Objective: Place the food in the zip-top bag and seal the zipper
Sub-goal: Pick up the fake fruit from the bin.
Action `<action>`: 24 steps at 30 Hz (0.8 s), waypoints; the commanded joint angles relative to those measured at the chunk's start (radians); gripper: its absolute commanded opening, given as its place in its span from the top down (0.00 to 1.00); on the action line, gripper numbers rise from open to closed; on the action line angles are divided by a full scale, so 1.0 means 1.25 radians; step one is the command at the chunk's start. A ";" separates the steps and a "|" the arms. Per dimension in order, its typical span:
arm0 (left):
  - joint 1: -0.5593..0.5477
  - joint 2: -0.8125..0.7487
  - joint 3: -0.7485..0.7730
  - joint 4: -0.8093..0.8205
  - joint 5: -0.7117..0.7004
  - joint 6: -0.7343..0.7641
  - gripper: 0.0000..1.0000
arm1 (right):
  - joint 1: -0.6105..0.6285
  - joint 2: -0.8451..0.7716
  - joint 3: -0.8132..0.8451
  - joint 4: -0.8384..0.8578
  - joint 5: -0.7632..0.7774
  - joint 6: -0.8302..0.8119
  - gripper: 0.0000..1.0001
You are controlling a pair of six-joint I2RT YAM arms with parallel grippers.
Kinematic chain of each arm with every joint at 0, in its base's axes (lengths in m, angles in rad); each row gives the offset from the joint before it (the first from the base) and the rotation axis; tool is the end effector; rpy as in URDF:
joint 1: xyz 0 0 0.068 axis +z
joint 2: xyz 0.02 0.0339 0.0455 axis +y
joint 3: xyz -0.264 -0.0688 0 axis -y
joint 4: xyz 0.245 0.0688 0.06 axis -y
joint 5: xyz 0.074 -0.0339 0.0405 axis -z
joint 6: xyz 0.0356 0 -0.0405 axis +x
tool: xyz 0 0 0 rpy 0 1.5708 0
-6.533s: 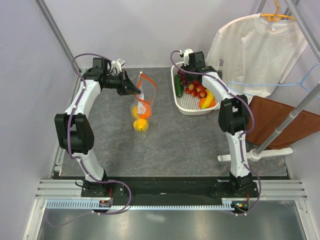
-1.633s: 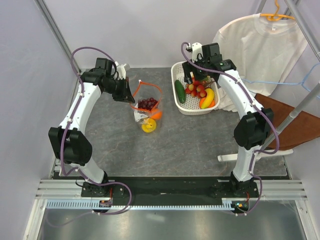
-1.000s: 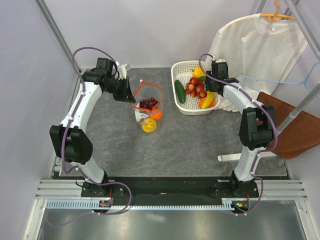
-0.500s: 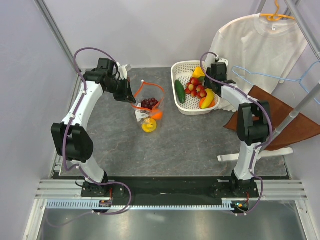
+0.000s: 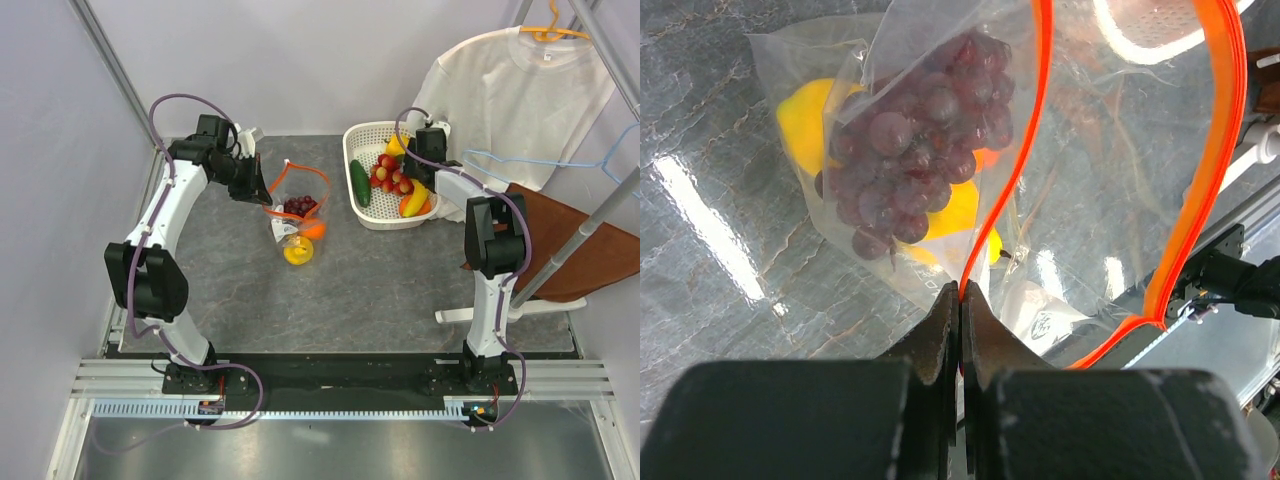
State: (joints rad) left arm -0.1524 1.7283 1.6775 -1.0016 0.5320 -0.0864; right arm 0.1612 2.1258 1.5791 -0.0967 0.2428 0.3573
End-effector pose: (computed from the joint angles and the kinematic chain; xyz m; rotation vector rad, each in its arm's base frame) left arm 0.3541 -0.0727 0.3308 0.2720 2.5782 -0.7812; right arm 0.4815 0.0696 0.1966 0.3471 2.1648 0.0225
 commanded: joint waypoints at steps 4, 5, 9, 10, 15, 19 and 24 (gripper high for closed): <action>0.003 0.013 0.037 -0.005 0.003 0.003 0.98 | -0.006 0.011 0.042 0.072 -0.024 -0.016 0.56; 0.003 0.014 0.036 -0.005 0.004 0.002 0.98 | -0.006 0.004 0.038 0.072 -0.032 -0.019 0.61; 0.003 0.019 0.039 -0.004 0.006 0.000 0.98 | -0.006 -0.019 0.024 0.121 -0.080 -0.032 0.94; 0.004 0.021 0.040 -0.005 0.009 -0.001 0.98 | -0.006 -0.030 0.022 0.124 -0.104 -0.034 0.99; 0.003 0.026 0.045 -0.005 0.014 -0.001 0.98 | -0.003 -0.059 0.017 0.129 -0.172 -0.037 1.00; 0.004 0.029 0.048 -0.005 0.016 -0.004 0.98 | 0.011 -0.104 -0.002 0.148 -0.216 -0.040 1.00; 0.019 0.038 0.050 -0.005 0.042 -0.019 0.98 | 0.046 -0.158 -0.020 0.174 -0.245 -0.078 1.00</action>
State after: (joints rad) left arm -0.1486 1.7618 1.6955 -1.0080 0.5373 -0.0864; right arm 0.1768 2.0422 1.5661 0.0277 0.0074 0.3008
